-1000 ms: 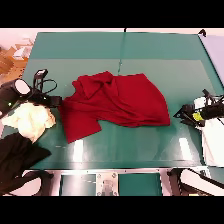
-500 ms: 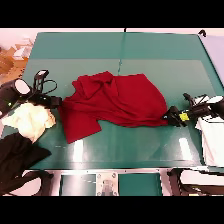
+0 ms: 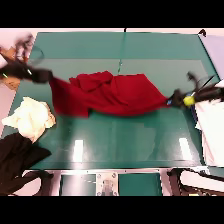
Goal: Fold the shirts.
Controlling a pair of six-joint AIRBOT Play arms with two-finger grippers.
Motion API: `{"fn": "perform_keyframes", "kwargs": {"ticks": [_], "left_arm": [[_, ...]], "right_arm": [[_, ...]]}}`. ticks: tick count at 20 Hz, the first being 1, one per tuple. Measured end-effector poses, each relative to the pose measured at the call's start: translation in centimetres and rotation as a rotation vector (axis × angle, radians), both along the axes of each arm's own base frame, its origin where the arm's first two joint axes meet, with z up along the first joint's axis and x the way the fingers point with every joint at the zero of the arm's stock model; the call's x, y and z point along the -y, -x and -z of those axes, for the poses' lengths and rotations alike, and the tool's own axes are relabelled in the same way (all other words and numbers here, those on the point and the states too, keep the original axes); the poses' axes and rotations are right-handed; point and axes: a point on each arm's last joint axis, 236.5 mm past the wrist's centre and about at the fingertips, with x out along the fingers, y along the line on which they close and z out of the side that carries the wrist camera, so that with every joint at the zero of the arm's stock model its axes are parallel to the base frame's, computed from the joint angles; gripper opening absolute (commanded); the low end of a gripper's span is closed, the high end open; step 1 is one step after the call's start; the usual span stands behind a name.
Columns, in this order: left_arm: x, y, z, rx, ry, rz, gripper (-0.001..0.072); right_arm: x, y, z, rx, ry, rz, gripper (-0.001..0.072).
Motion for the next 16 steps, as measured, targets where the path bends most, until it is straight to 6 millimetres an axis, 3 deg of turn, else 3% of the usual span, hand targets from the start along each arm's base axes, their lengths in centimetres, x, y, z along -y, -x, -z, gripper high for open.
{"fn": "perform_keyframes", "kwargs": {"ticks": [2, 4, 6, 8, 10, 12, 14, 16], "left_arm": [[0.7, -0.4, -8.8, 0.191, 0.025, 0.016, 0.0023], [1.3, 1.0, -18.3, 0.403, 0.042, 0.031, 0.0023], [1.9, 4.2, -27.0, 0.61, 0.054, 0.049, 0.0023], [2.4, 8.7, -34.0, 0.798, 0.071, 0.063, 0.0023], [2.7, 13.4, -38.9, 0.95, 0.083, 0.07, 0.0023], [2.8, 17.4, -41.9, 1.057, 0.084, 0.077, 0.0023], [2.9, 20.2, -43.6, 1.125, 0.084, 0.082, 0.0023], [3.1, 21.0, -43.8, 1.134, 0.083, 0.088, 0.0023]], "right_arm": [[0.7, -2.3, -8.1, 0.198, 0.03, 0.028, 0.0014], [1.2, -2.9, -16.7, 0.388, 0.073, 0.063, 0.0014], [1.6, -2.1, -25.0, 0.574, 0.125, 0.116, 0.0014], [1.3, -0.2, -31.7, 0.728, 0.164, 0.159, 0.0015], [1.0, 2.2, -37.0, 0.859, 0.207, 0.204, 0.0015], [0.5, 4.7, -40.6, 0.957, 0.248, 0.239, 0.0015], [0.8, 6.6, -42.5, 1.01, 0.304, 0.286, 0.0015], [1.4, 7.4, -43.2, 1.029, 0.347, 0.326, 0.0015]]}}
